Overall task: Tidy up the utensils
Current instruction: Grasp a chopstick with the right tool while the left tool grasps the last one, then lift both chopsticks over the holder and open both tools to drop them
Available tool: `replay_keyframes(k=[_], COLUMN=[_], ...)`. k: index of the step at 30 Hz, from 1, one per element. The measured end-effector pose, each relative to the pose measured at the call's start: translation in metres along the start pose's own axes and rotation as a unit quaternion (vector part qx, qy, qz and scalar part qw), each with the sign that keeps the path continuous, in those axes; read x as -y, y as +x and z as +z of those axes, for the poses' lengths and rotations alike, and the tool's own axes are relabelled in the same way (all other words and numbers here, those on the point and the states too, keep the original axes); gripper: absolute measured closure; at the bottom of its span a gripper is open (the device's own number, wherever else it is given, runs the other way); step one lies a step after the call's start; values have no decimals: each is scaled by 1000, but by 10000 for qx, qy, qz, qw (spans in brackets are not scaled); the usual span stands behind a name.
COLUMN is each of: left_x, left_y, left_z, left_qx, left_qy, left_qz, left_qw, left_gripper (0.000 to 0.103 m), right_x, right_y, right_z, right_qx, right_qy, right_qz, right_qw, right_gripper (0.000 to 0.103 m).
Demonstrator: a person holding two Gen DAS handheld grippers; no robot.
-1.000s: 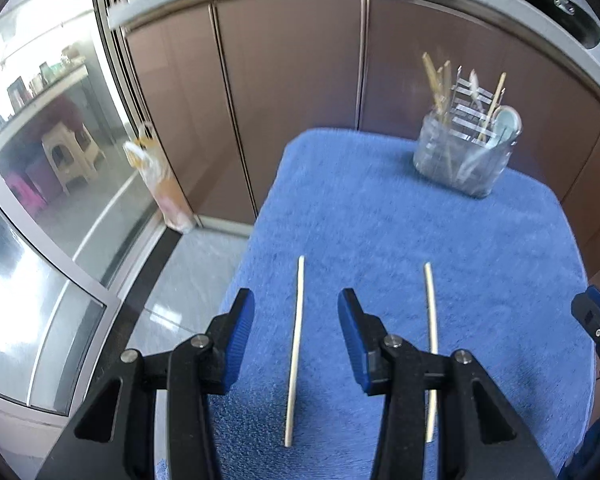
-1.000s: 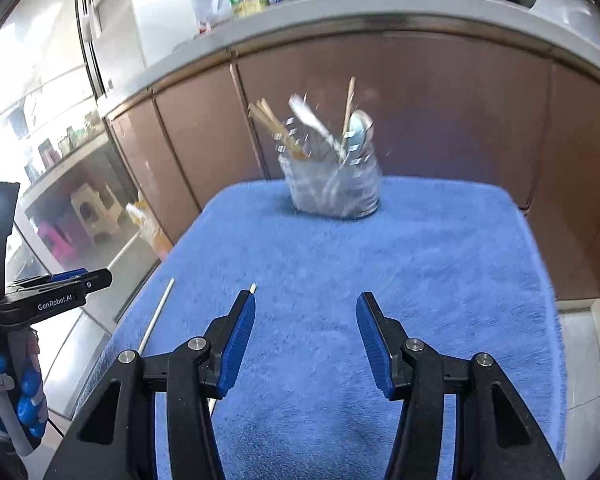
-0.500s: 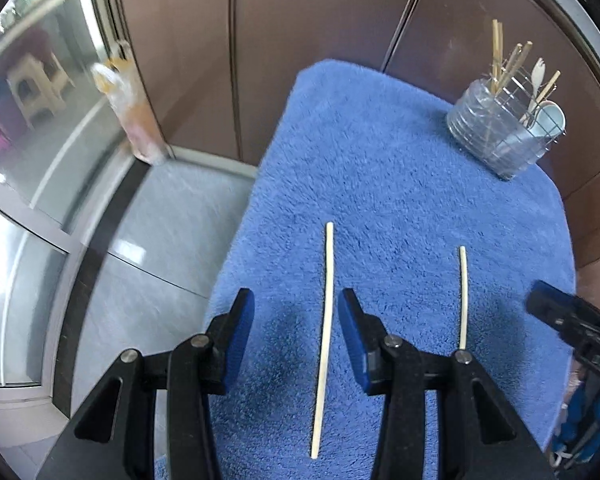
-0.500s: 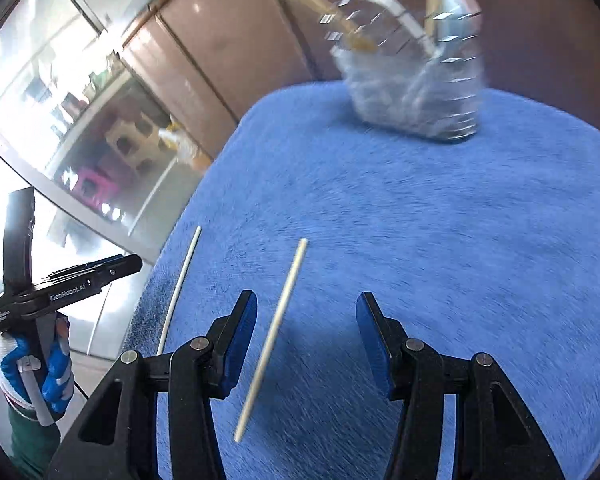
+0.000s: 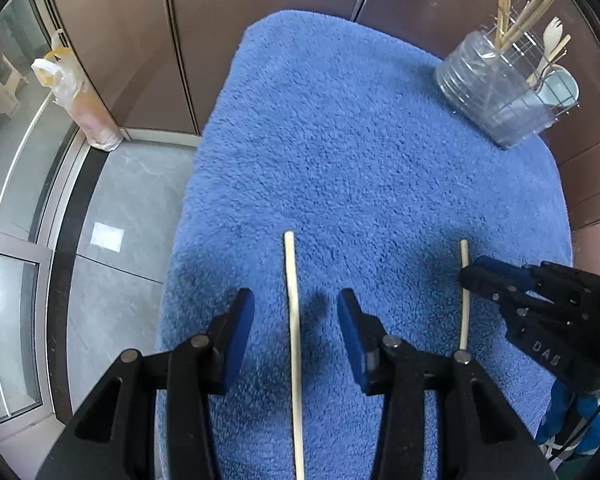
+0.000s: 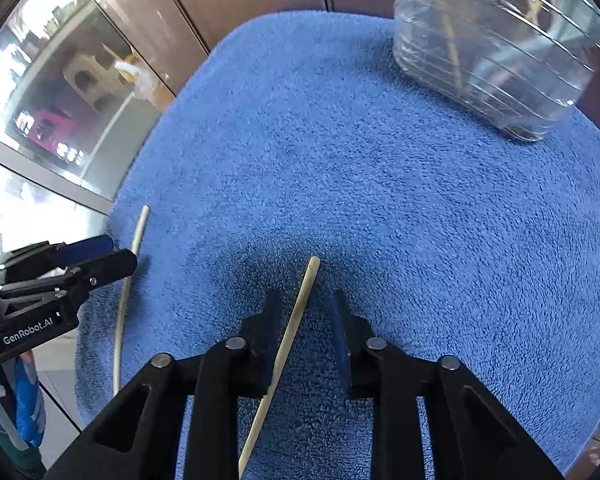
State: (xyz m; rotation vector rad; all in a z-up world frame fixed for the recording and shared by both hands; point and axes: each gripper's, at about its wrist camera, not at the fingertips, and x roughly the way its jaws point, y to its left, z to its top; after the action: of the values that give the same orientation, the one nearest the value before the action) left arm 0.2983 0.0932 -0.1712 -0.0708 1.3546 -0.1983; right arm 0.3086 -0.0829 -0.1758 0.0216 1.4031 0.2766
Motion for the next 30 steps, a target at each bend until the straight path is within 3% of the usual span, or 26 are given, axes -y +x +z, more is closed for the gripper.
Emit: replay_keyframes(k=[2,6,11,15,23,30], left_x=[1,3,16,33,18,25], left_y=[4,12,16,16,-15,-73], left_z=[3,6,2,-4,-25,-62], left_qx=[-77,-196,-41,95,704,1787], left_qy=[77,141,329,560,178,138], left_qz=[4,143,649,963,400,159], left_qw=[9999,9996,9973,9937,9966,9837], left_gripper=[64,85,90,97,99,99], right_x=[-5,-16,-34,-38,-29,-22], right_y=[6,12,17,20,2,-43], right_z=[2,7,4,4,-17,-62], right_qx=[-102,-186,-137,-81,352,1377], right_qy=[-46,-121,-137,-62,19,-138], right_qz=[-147,-433,-726,-712,-313,390], right_qw=[9998,9988,9972,9974,9989,9896], right_gripper=[86,89,89,92,98,98])
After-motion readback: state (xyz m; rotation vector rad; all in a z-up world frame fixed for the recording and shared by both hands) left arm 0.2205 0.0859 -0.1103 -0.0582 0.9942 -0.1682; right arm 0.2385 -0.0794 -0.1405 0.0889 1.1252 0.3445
